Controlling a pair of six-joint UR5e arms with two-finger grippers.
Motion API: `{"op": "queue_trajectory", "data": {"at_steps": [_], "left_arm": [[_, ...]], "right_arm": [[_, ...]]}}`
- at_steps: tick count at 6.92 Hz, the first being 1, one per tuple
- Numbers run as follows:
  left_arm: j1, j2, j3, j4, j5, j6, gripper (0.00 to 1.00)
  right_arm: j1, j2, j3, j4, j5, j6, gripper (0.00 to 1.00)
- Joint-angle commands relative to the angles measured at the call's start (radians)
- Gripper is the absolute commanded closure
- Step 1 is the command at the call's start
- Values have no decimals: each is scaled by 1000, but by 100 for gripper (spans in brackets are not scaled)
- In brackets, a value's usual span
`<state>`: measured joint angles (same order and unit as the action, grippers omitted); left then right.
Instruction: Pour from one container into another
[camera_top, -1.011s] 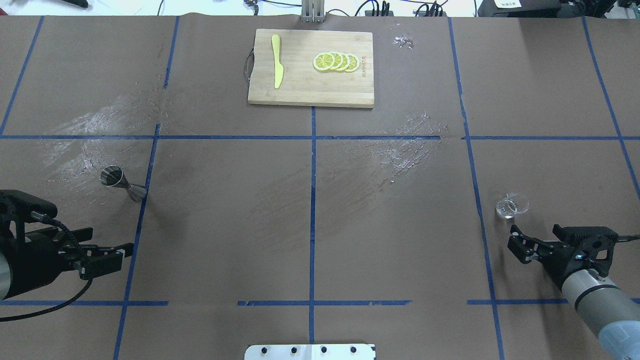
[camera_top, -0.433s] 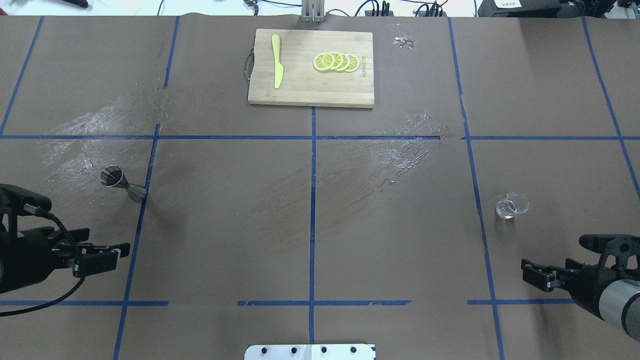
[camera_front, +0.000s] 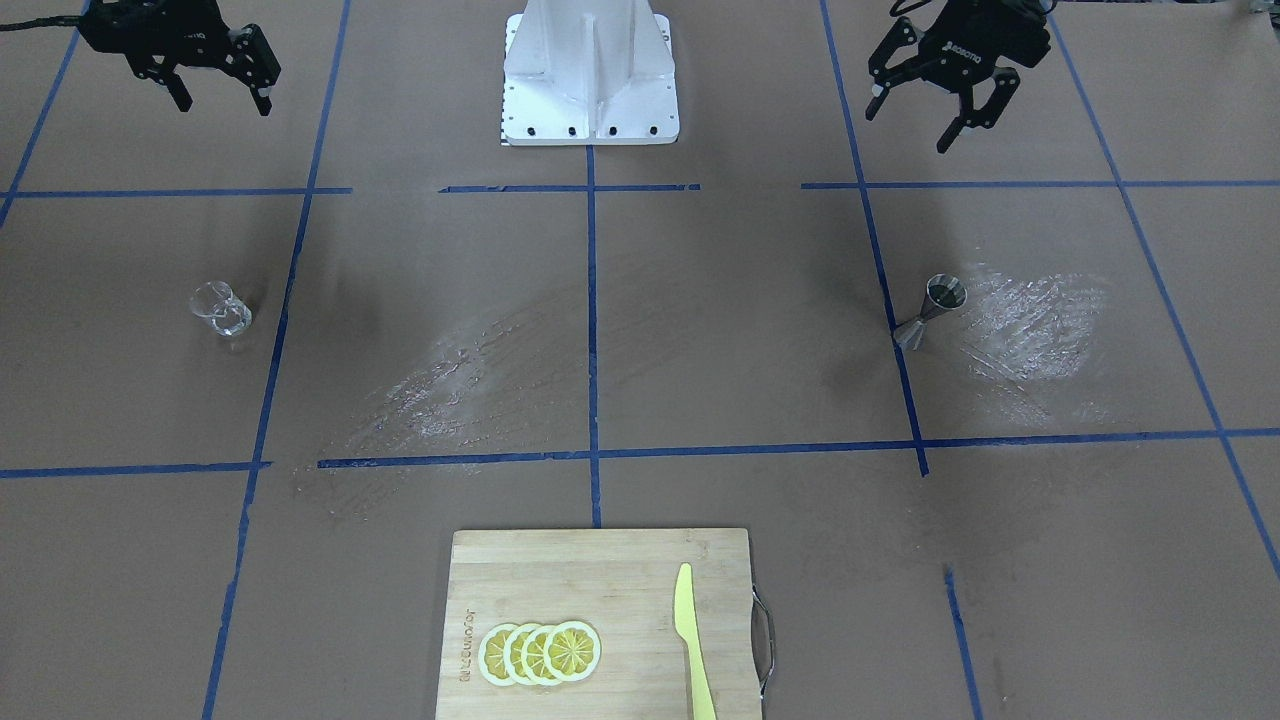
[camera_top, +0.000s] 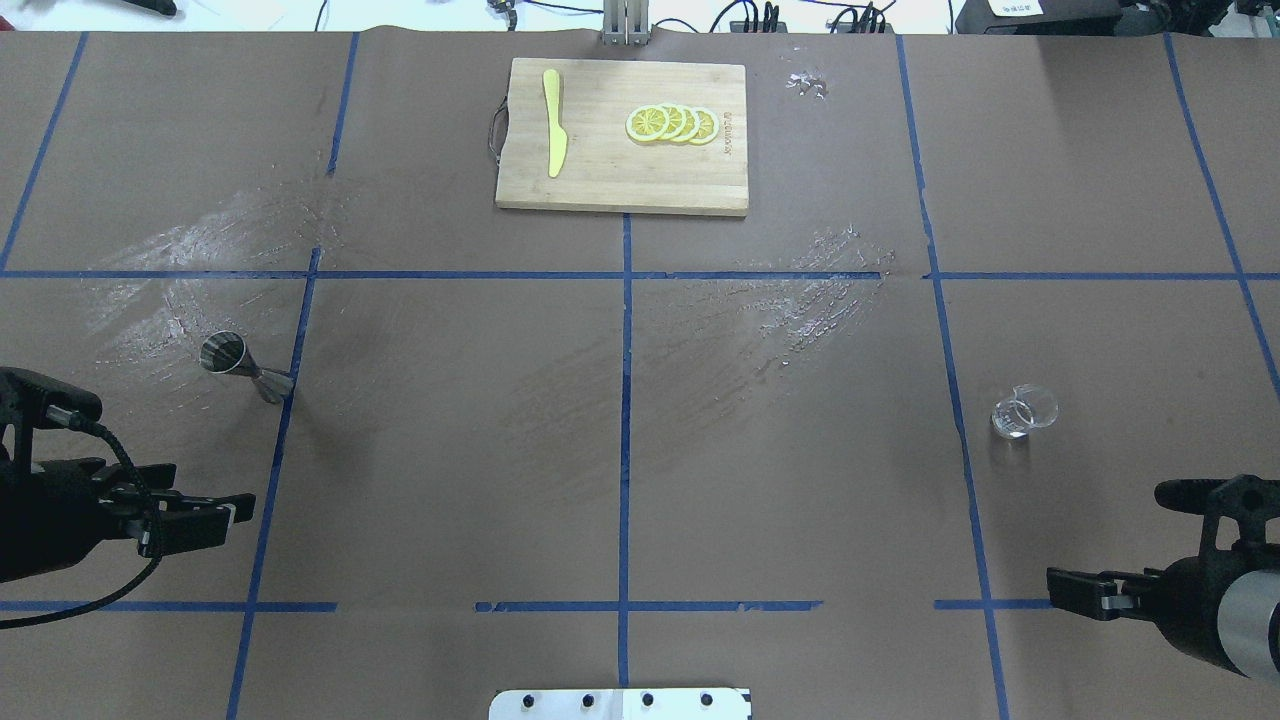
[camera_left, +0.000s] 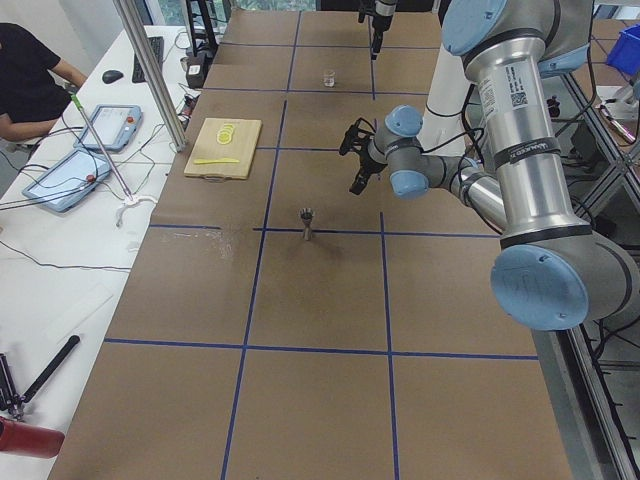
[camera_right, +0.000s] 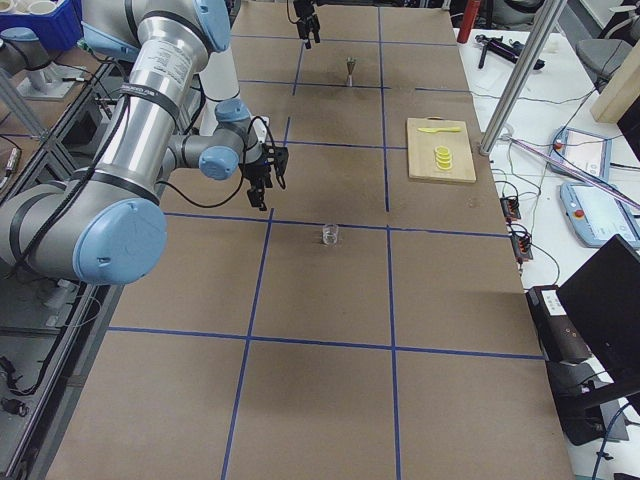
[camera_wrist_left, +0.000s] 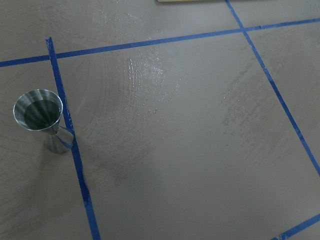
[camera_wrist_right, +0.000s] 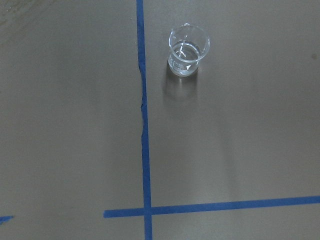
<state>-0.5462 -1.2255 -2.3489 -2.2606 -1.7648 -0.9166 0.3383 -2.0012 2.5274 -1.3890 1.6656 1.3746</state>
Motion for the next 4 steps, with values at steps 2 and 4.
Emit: {"op": "queue_trajectory", "data": {"at_steps": [2,4], "left_arm": [[-339,-52,14,177,-223,389,0],[-588,-214,109,411,-358,647,0]], "right_arm": [[342,399,19,-558,166,-433,0],[506,551,-11,-752,244,-680,0]]}}
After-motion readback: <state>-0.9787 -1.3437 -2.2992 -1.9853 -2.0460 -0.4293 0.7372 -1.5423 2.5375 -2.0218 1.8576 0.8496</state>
